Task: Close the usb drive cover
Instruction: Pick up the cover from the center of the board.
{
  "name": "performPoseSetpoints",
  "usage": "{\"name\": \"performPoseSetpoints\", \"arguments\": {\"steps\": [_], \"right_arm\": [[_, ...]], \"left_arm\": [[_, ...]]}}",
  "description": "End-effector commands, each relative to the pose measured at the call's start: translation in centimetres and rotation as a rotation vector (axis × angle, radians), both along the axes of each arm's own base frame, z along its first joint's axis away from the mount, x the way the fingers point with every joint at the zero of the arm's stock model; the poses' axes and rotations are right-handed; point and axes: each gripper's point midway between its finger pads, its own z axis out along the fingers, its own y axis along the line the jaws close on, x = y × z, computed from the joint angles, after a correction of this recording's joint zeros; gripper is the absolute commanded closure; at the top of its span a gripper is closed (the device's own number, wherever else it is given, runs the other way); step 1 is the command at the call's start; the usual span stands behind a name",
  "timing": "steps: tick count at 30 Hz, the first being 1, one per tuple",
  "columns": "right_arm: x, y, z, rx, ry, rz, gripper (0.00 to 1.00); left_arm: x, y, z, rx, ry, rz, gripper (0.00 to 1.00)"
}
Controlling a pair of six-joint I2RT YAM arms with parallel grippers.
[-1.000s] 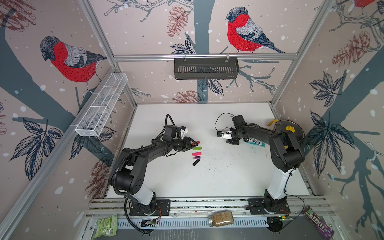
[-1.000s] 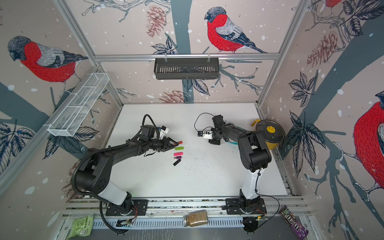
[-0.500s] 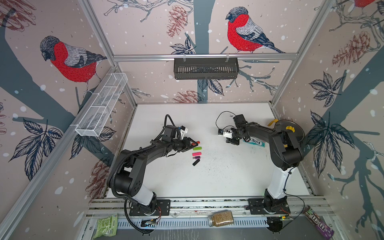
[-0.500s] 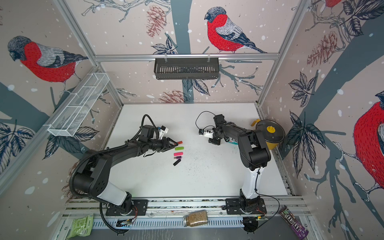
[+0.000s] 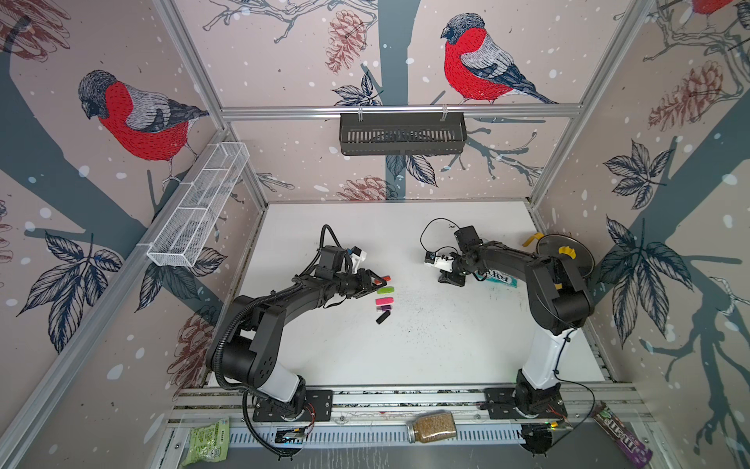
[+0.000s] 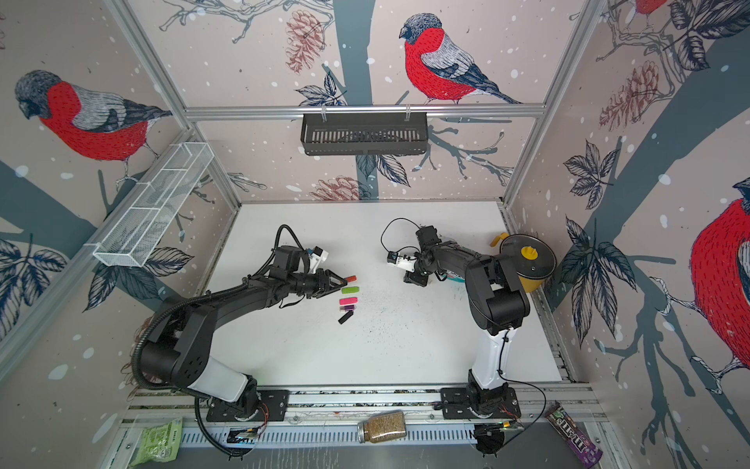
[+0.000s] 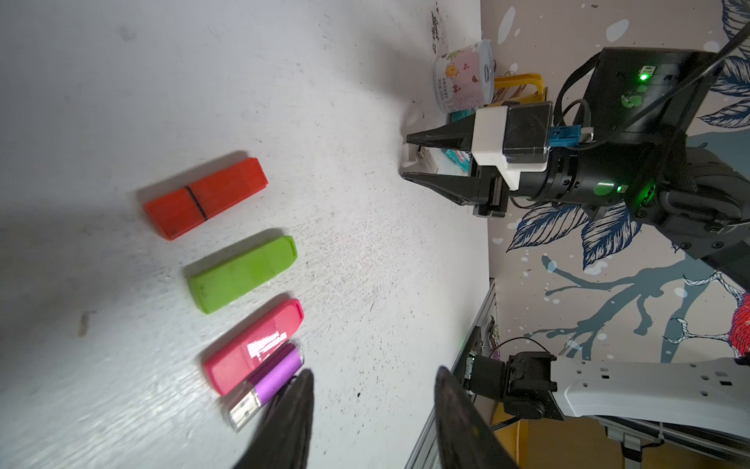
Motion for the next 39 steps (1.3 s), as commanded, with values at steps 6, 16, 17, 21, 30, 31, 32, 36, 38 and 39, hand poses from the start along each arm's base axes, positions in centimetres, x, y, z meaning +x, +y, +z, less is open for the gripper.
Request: {"name": "performPoseSetpoints", "arguments": {"steps": [6, 16, 17, 21, 30, 31, 32, 36, 38, 39], "right_arm": [[-2.5, -3.5, -1.8, -0.143, 0.088, -0.051, 0.58], [-2.4, -3.7, -2.2, -0.148, 0.106, -0.03, 0.63], [-2.4, -3.7, -2.3, -0.149, 0.108, -0.029, 0.63], [-2.3, -3.7, -2.4, -0.147, 0.105, -0.029, 0.66], [-2.9, -3.3, -1.8, -0.118, 0.141, -0.045, 0.65], [-3.2, -3.3, -1.7, -0.119, 0.141, -0.037, 0.63], [-3.5, -3.4, -1.7, -0.124, 0.137, -0.03, 0.62], [-4.9, -3.3, -1.3, -0.115, 0.126, 0.014, 0.6], [-5.3, -3.1, -1.0, -0.097, 0.121, 0.032, 0.59], [-5.5, -2.9, -0.9, -0.088, 0.122, 0.044, 0.59]], "left_arm": [[0.2, -0.3, 0.9, -0.021, -0.045, -0.008, 0.52], [0.3, -0.3, 0.9, -0.021, -0.044, -0.009, 0.52], [0.3, -0.4, 1.0, -0.021, -0.046, -0.009, 0.52], [0.4, -0.4, 0.9, -0.02, -0.042, -0.009, 0.52], [0.5, -0.5, 0.8, -0.026, -0.036, -0.009, 0.52], [0.4, -0.5, 0.8, -0.026, -0.035, -0.008, 0.52], [0.5, -0.5, 0.8, -0.027, -0.035, -0.007, 0.52], [0.3, -0.6, 0.6, -0.028, -0.031, -0.011, 0.52], [0.3, -0.6, 0.7, -0.031, -0.033, -0.01, 0.52], [0.3, -0.6, 0.6, -0.032, -0.032, -0.011, 0.52]]}}
